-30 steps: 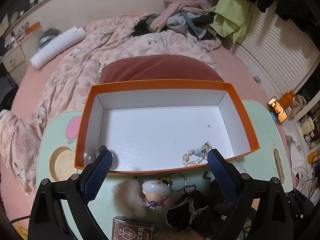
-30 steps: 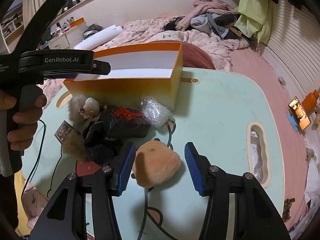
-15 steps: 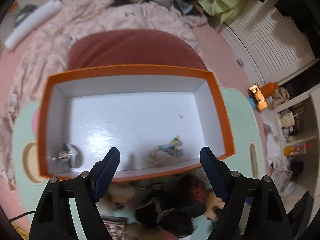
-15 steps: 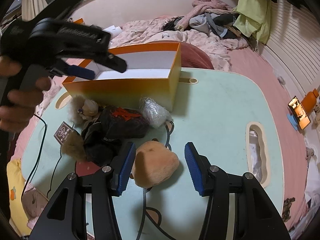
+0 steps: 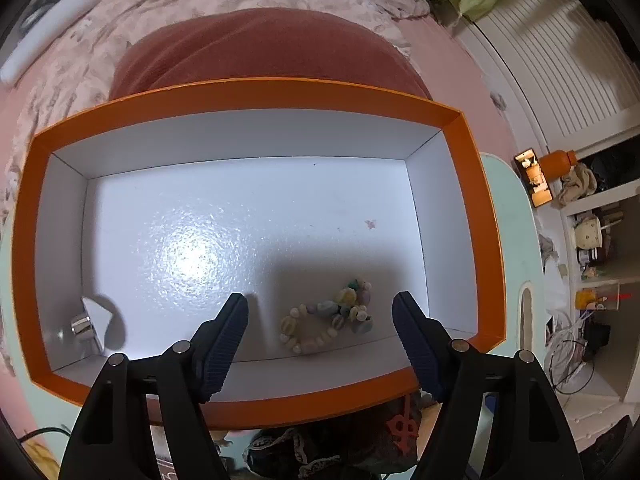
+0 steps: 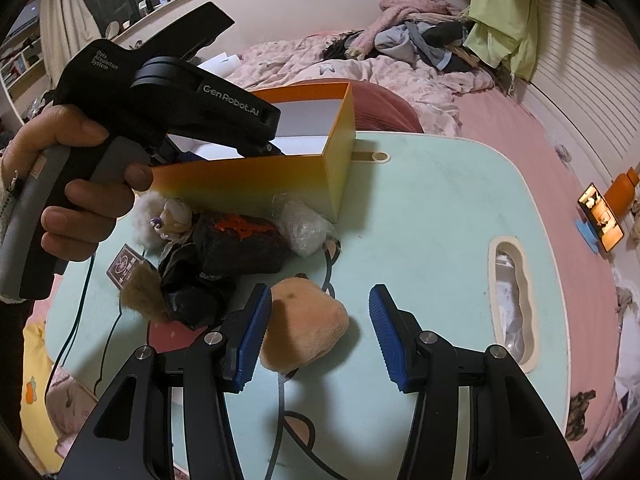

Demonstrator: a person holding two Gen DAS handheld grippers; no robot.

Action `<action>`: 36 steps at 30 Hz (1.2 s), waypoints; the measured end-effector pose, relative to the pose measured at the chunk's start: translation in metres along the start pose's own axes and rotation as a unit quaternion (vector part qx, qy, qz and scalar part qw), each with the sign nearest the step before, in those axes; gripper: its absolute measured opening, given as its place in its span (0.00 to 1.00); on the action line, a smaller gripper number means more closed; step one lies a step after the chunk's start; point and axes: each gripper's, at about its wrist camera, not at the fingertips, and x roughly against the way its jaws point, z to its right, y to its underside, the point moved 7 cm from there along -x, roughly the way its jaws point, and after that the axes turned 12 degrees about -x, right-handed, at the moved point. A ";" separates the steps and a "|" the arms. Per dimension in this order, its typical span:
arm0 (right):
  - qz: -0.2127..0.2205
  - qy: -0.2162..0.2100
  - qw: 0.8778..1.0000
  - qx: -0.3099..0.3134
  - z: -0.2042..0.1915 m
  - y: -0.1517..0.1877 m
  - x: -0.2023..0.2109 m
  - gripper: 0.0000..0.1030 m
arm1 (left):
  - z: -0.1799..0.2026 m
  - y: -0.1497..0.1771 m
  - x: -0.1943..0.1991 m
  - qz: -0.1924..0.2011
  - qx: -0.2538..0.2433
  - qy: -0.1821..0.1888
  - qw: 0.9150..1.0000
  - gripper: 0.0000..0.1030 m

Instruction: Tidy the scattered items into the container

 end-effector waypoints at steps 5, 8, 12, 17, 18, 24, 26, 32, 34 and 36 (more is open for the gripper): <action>-0.001 -0.002 1.000 0.000 0.000 0.000 0.000 0.50 | -0.013 -0.001 -0.006 -0.005 -0.003 -0.043 0.999 0.68; -0.002 -0.003 1.000 0.000 0.000 0.000 -0.001 0.50 | -0.010 -0.001 -0.005 0.003 -0.022 -0.069 0.997 0.67; -0.002 -0.002 1.000 -0.002 0.001 0.000 -0.002 0.50 | -0.007 -0.003 -0.004 0.014 -0.033 -0.088 0.995 0.52; -0.001 -0.003 1.000 -0.002 0.001 -0.001 -0.002 0.50 | -0.002 -0.001 0.001 0.018 -0.043 -0.073 0.996 0.09; -0.001 -0.002 1.000 -0.003 0.001 -0.001 -0.001 0.50 | -0.002 -0.001 0.002 0.020 -0.050 -0.080 0.995 0.09; 0.002 -0.003 1.000 -0.006 0.003 -0.002 0.000 0.50 | -0.010 -0.006 0.010 0.040 -0.043 -0.062 0.996 0.09; 0.003 -0.004 1.000 -0.007 0.004 -0.003 0.001 0.50 | -0.011 -0.008 0.025 0.060 -0.041 -0.053 0.996 0.08; 0.003 -0.003 1.000 -0.010 0.005 -0.004 0.000 0.50 | -0.008 -0.009 0.089 0.129 -0.043 -0.017 0.991 0.00; 0.003 -0.003 1.000 -0.010 0.004 -0.004 0.000 0.50 | -0.004 -0.009 0.100 0.140 -0.048 -0.015 0.989 0.00; 0.002 -0.003 1.000 -0.008 0.002 -0.003 0.000 0.50 | -0.002 -0.009 0.097 0.132 -0.058 -0.022 0.989 0.00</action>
